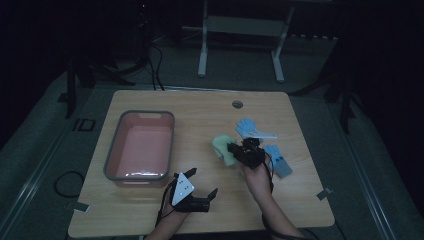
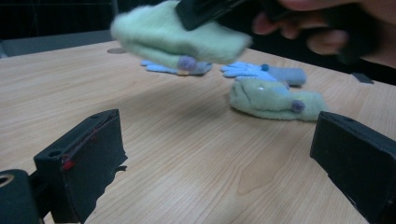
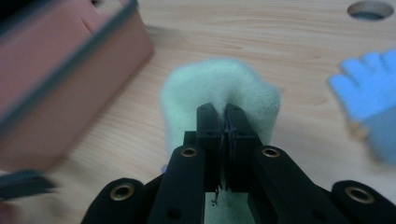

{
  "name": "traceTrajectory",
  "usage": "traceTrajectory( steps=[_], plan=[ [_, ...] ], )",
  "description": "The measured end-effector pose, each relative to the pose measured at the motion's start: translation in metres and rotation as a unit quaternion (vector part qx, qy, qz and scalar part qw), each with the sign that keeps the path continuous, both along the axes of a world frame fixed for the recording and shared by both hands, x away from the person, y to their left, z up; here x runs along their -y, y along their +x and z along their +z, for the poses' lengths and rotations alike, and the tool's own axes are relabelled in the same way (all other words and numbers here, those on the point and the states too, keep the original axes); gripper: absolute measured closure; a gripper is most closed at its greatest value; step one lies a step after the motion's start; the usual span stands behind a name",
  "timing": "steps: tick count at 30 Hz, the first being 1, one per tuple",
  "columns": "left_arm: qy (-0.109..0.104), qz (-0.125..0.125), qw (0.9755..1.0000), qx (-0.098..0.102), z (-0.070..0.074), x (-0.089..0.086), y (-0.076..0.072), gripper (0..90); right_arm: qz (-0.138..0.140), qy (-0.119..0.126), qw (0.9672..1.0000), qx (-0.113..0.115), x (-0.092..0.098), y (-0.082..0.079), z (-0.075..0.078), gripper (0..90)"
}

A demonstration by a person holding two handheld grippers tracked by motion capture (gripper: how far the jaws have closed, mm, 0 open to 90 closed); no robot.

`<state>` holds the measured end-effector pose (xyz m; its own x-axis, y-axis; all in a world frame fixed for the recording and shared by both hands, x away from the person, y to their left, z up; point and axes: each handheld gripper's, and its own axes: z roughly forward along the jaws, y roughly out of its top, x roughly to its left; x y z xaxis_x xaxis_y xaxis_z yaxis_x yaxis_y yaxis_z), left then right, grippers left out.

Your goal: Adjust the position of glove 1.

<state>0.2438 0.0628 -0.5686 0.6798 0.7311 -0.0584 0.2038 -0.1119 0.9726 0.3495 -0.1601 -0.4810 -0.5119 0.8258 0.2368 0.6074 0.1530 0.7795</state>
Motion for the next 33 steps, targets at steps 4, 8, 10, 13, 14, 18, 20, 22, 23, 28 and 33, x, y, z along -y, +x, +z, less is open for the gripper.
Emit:
traceTrajectory(
  steps=[4, 8, 10, 13, 14, 18, 20, 22, 23, 28, 33],
  plan=[
    [0.003, 0.0, 1.0, 0.002, 0.0, 0.0, 0.0, 3.2, -0.011, 0.006, 0.9999, -0.004, -0.004, -0.018, -0.005, 86.5],
    [0.008, 0.0, 0.9999, 0.007, 0.0, 0.001, -0.001, 3.2, -0.058, 0.025, 0.998, 0.003, -0.004, -0.036, -0.019, 86.5],
    [0.006, 0.003, 1.0, 0.006, 0.0, 0.001, -0.001, 3.2, -0.09, 0.03, 0.9955, 0.004, -0.007, -0.044, -0.03, 86.5],
    [0.003, 0.005, 1.0, 0.004, 0.0, 0.001, -0.001, 3.3, -0.125, 0.041, 0.9914, 0.0, -0.008, -0.052, -0.044, 86.5],
    [0.003, 0.005, 1.0, 0.003, 0.0, 0.001, -0.001, 3.2, -0.132, 0.044, 0.9902, -0.001, -0.007, -0.054, -0.048, 86.4],
    [0.0, 0.005, 1.0, 0.0, 0.0, 0.0, 0.0, 3.3, -0.146, 0.037, 0.9881, -0.029, -0.007, -0.054, -0.063, 86.2],
    [-0.002, 0.006, 1.0, -0.002, 0.0, 0.0, 0.0, 3.2, -0.155, 0.03, 0.9868, -0.037, -0.007, -0.054, -0.071, 84.8],
    [-0.002, 0.006, 1.0, -0.003, 0.0, 0.0, 0.001, 3.3, -0.157, 0.037, 0.9855, -0.053, -0.006, -0.053, -0.078, 81.2],
    [-0.001, 0.006, 1.0, -0.004, 0.0, 0.0, 0.001, 3.3, -0.153, 0.038, 0.9863, -0.05, -0.006, -0.054, -0.078, 76.8],
    [-0.002, 0.006, 1.0, -0.005, 0.0, 0.0, 0.001, 3.3, -0.116, 0.016, 0.9925, -0.034, -0.006, -0.053, -0.07, 59.3],
    [0.0, 0.006, 1.0, -0.004, 0.0, 0.0, 0.001, 3.3, -0.066, 0.003, 0.9977, -0.014, 0.001, -0.048, -0.054, 50.1]
  ],
)
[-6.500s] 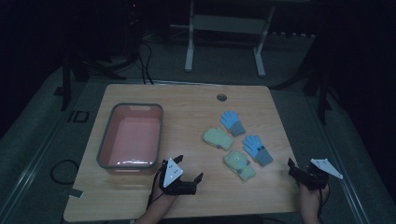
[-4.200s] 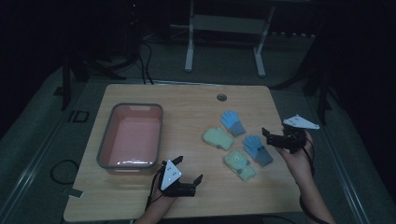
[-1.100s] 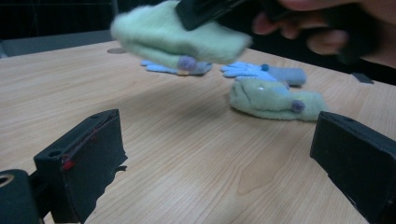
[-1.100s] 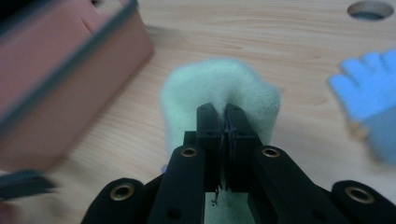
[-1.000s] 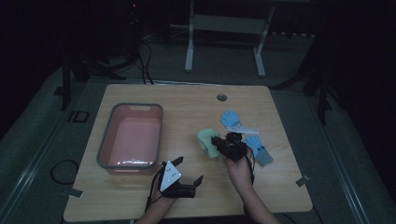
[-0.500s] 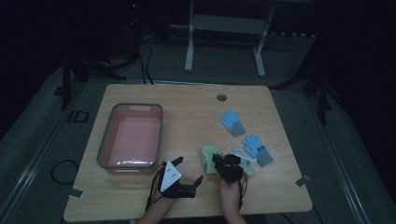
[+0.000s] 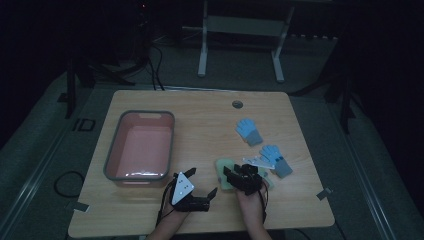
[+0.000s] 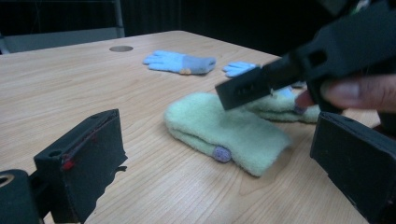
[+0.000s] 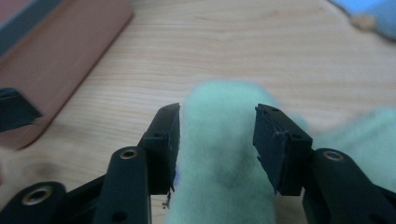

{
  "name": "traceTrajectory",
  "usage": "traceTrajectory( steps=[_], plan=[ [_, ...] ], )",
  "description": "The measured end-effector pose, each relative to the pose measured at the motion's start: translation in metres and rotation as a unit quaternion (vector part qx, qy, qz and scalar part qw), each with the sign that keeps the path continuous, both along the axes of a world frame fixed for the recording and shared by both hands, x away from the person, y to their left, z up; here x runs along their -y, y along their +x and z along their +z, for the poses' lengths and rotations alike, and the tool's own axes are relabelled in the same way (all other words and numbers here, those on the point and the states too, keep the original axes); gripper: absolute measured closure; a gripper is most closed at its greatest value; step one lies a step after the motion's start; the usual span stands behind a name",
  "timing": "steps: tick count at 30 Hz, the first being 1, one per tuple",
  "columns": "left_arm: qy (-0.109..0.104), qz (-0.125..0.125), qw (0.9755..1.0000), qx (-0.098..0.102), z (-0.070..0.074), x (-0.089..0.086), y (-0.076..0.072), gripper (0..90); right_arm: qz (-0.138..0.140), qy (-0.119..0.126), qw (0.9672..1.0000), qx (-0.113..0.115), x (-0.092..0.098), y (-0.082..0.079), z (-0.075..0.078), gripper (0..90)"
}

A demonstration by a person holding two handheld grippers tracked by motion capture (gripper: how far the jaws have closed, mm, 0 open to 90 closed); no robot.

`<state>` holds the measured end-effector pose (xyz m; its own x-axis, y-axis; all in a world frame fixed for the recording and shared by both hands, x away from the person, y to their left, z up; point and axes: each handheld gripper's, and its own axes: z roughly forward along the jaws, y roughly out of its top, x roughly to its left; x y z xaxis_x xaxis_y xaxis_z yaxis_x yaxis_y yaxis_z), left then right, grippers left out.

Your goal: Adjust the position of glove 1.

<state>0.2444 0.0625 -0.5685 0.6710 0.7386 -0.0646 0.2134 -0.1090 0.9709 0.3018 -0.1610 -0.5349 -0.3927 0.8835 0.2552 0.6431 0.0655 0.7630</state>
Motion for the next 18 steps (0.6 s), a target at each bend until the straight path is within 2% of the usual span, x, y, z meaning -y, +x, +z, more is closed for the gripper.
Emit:
traceTrajectory(
  steps=[3, 7, 9, 13, 17, 18],
  plan=[
    [-0.001, 0.0, 1.0, -0.001, 0.0, 0.0, 0.0, 3.3, 0.036, -0.012, 0.9992, 0.012, 0.005, 0.006, 0.009, 47.4],
    [-0.002, -0.001, 1.0, 0.0, 0.0, 0.0, 0.0, 3.3, 0.059, -0.019, 0.9979, 0.019, 0.012, 0.015, 0.018, 45.3],
    [-0.002, -0.002, 1.0, 0.0, 0.0, 0.0, 0.0, 3.3, 0.079, -0.035, 0.9959, 0.027, 0.017, 0.023, 0.027, 45.0],
    [-0.002, -0.003, 1.0, -0.001, 0.0, -0.001, 0.0, 3.2, 0.113, -0.074, 0.9902, 0.035, 0.023, 0.031, 0.035, 44.2],
    [-0.004, -0.003, 1.0, -0.001, 0.0, -0.001, 0.001, 3.3, 0.12, -0.093, 0.9875, 0.043, 0.035, 0.033, 0.038, 45.4],
    [-0.004, -0.004, 1.0, -0.001, 0.0, -0.001, 0.0, 3.3, 0.12, -0.096, 0.9871, 0.045, 0.039, 0.034, 0.038, 48.0]
  ],
)
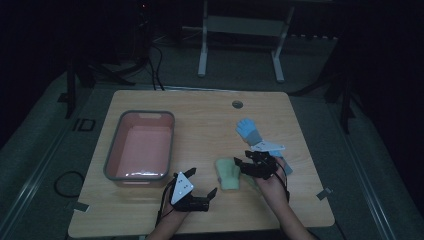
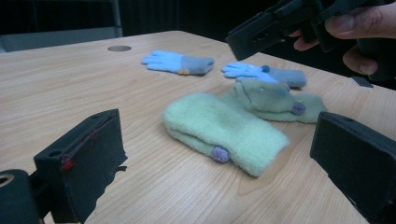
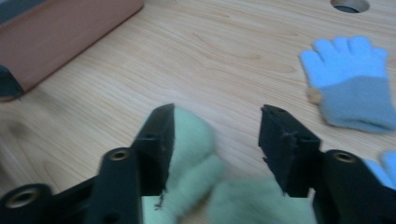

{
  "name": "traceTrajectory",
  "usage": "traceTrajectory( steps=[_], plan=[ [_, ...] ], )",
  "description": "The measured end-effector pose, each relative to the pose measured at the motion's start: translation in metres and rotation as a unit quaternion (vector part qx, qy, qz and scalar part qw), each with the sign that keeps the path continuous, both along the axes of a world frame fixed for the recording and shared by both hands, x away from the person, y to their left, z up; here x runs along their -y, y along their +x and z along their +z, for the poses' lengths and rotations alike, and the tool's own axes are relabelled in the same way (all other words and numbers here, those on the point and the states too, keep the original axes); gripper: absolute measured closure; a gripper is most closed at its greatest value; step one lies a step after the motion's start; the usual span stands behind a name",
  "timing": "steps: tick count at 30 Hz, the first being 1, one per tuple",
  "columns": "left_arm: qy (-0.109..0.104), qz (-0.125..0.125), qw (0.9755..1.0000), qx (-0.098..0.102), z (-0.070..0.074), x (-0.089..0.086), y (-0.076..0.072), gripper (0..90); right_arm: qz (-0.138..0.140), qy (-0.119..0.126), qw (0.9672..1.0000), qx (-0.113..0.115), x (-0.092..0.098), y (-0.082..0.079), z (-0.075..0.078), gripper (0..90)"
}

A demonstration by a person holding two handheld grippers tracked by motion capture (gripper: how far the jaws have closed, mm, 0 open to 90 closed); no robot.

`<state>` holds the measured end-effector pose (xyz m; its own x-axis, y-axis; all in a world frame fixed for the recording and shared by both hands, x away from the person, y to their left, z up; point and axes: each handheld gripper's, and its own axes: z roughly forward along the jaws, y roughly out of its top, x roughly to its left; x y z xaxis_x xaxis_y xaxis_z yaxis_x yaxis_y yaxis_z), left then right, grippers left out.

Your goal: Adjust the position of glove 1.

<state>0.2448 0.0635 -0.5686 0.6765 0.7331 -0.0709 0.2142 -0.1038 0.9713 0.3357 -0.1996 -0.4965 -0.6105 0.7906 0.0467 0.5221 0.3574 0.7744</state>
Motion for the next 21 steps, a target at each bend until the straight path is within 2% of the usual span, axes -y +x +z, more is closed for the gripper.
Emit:
traceTrajectory(
  steps=[5, 8, 10, 12, 15, 21],
  plan=[
    [0.003, -0.003, 1.0, 0.003, 0.0, 0.001, -0.001, 3.3, 0.013, 0.0, 0.9999, -0.008, 0.022, 0.004, 0.001, 51.1],
    [0.003, -0.003, 1.0, 0.002, 0.0, 0.001, 0.0, 3.3, 0.022, -0.015, 0.9996, -0.001, 0.035, 0.005, 0.002, 51.6],
    [0.003, -0.003, 1.0, 0.002, 0.0, 0.001, 0.0, 3.3, 0.027, -0.007, 0.9996, -0.007, 0.045, 0.006, 0.002, 52.3],
    [0.004, -0.002, 1.0, 0.002, 0.0, 0.001, 0.0, 3.3, 0.031, -0.014, 0.9994, -0.006, 0.052, 0.006, 0.002, 53.8],
    [0.005, -0.002, 1.0, 0.002, 0.0, 0.001, -0.001, 3.3, 0.034, -0.024, 0.9991, -0.005, 0.061, 0.005, 0.001, 54.5],
    [0.005, -0.002, 1.0, 0.002, 0.0, 0.001, 0.0, 3.3, 0.048, -0.021, 0.9985, -0.017, 0.069, 0.001, -0.003, 56.3]
  ],
)
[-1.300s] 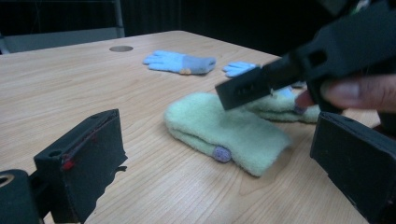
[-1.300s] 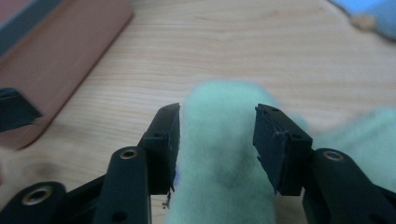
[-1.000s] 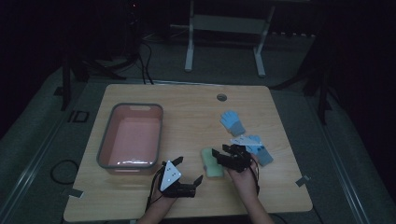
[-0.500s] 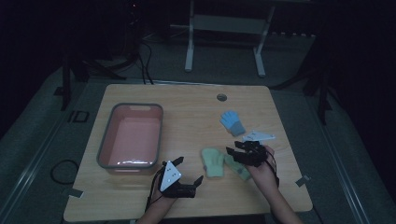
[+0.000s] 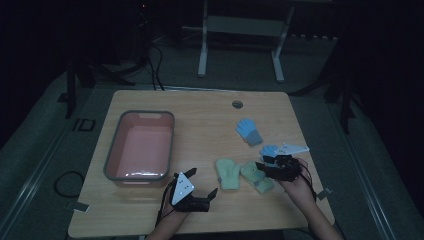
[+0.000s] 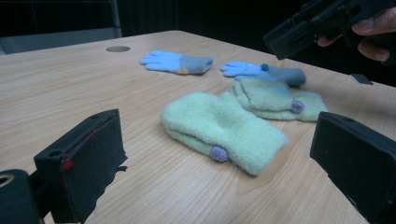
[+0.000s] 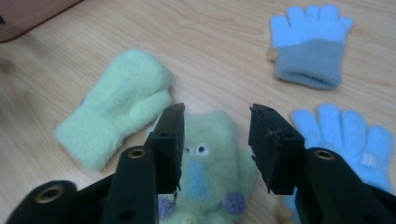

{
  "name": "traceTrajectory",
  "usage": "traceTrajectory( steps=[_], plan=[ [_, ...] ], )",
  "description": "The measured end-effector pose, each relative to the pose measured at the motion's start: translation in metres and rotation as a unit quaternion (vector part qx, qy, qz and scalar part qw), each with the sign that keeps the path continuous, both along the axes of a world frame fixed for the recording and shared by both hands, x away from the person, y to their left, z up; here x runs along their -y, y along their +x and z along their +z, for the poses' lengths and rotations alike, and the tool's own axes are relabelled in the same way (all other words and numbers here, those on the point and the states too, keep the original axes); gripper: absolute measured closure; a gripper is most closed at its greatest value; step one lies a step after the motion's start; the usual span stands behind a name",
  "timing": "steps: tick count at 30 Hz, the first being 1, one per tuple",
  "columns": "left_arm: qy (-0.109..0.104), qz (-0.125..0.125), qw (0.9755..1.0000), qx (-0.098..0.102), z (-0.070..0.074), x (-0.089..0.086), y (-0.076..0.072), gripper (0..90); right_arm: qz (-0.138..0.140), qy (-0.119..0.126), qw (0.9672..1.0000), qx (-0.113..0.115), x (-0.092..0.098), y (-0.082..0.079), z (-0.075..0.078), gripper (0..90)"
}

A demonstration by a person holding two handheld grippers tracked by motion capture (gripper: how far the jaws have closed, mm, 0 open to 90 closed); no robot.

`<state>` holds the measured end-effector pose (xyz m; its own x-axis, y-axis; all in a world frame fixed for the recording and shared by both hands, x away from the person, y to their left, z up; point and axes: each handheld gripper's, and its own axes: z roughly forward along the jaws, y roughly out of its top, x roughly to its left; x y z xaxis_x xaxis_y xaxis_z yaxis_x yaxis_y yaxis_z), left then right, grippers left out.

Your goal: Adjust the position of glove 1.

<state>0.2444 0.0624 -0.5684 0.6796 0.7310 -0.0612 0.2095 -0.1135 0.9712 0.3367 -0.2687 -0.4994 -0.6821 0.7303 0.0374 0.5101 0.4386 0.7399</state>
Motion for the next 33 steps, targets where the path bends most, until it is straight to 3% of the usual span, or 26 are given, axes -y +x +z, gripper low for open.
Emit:
traceTrajectory(
  steps=[5, 9, 11, 15, 18, 22, 23, 28, 31, 33],
  plan=[
    [0.001, -0.001, 1.0, 0.0, 0.0, 0.0, 0.0, 3.3, 0.001, -0.003, 0.9999, -0.016, -0.001, -0.001, -0.011, 58.3],
    [0.001, -0.001, 1.0, 0.0, 0.0, 0.0, 0.0, 3.3, 0.008, -0.021, 0.9997, -0.009, -0.006, -0.002, -0.021, 57.7],
    [0.001, -0.002, 1.0, 0.0, 0.0, 0.0, 0.0, 3.3, 0.015, -0.014, 0.9997, -0.016, -0.005, -0.002, -0.026, 57.7],
    [0.002, -0.002, 1.0, 0.001, 0.0, 0.0, 0.0, 3.3, 0.016, -0.032, 0.9991, -0.022, -0.003, -0.002, -0.041, 56.6],
    [0.001, -0.001, 1.0, 0.001, 0.0, 0.0, 0.0, 3.3, 0.023, -0.017, 0.9992, -0.03, 0.001, -0.001, -0.047, 54.1],
    [0.001, -0.002, 1.0, 0.0, 0.0, 0.0, 0.0, 3.3, 0.034, -0.021, 0.9984, -0.041, 0.003, 0.002, -0.047, 52.7],
    [0.001, -0.002, 1.0, 0.001, 0.0, 0.0, 0.0, 3.3, 0.045, -0.034, 0.9978, -0.034, 0.002, 0.002, -0.047, 53.7],
    [0.001, -0.002, 1.0, 0.0, 0.0, 0.0, 0.0, 3.3, 0.039, -0.038, 0.9984, -0.017, -0.001, -0.003, -0.049, 62.7],
    [0.002, -0.002, 1.0, 0.001, 0.0, 0.0, 0.0, 3.3, 0.039, -0.037, 0.9983, -0.023, -0.004, -0.005, -0.048, 73.5],
    [0.002, -0.002, 1.0, 0.001, 0.0, 0.0, 0.0, 3.3, 0.035, -0.037, 0.9984, -0.026, -0.005, -0.005, -0.047, 75.0]
  ],
)
